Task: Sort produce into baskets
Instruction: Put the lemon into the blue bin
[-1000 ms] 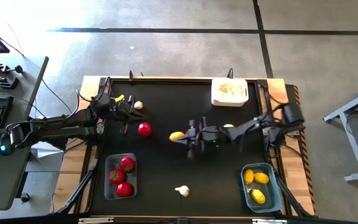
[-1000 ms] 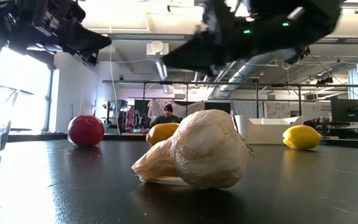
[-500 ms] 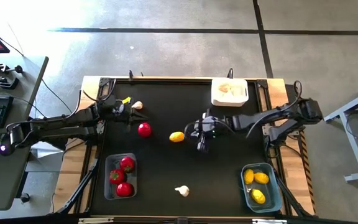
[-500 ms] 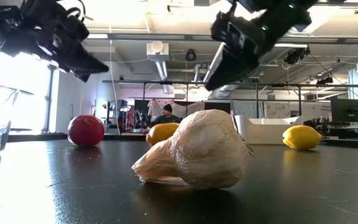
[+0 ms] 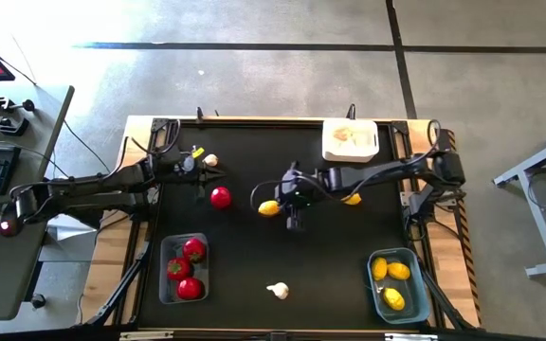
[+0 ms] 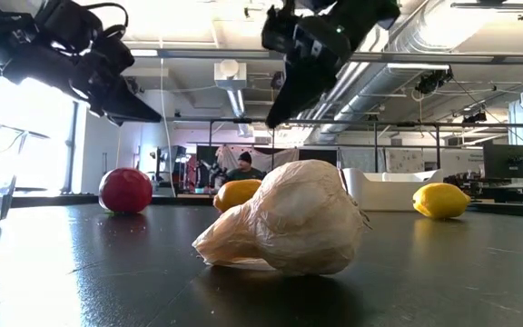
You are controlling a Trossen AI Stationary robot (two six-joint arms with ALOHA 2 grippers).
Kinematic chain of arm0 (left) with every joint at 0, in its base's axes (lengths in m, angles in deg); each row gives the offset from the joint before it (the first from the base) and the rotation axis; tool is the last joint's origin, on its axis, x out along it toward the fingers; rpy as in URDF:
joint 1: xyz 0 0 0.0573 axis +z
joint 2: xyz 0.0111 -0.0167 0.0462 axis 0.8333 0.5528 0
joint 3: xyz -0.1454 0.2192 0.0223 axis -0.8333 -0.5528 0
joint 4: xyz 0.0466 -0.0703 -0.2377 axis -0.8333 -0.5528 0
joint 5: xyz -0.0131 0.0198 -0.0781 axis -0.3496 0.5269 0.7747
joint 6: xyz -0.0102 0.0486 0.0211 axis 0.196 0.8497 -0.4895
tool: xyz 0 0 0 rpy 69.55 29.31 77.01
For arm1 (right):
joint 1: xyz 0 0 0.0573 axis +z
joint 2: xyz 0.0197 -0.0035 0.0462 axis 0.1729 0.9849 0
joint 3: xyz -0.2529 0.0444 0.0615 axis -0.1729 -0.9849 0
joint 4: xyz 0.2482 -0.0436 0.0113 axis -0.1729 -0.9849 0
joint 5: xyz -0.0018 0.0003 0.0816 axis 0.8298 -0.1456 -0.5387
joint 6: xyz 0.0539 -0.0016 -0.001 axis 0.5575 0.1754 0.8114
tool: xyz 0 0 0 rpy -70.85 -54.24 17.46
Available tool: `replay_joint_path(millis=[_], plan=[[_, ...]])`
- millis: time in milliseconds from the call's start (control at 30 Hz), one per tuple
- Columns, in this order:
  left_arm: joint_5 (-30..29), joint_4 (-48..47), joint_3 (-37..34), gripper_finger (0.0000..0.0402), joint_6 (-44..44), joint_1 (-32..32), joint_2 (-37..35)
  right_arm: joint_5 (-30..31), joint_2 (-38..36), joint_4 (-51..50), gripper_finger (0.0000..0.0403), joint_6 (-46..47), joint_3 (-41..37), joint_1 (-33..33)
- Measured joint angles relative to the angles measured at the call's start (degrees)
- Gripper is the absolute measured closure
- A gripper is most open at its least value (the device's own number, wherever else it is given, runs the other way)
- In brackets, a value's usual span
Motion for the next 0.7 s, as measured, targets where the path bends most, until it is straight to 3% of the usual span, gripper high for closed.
replay_joint_path(millis=[433, 567, 700], plan=[[-0.1, 0.0, 0.0, 0.0397, 0.5, 0.0, 0.0, 1.6, 11.4, -4.2, 0.0126, -2.6, 9.8, -1.4], [-1.3, 0.0, 0.0, 0.0397, -0.2, 0.0, 0.0, 1.5, 13.7, -3.9, 0.0089, -4.5, 11.1, -2.1], [-1.3, 0.0, 0.0, 0.0397, 0.0, -0.1, 0.0, -0.7, 16.2, -3.8, 0.0082, -5.4, 11.9, -2.9]])
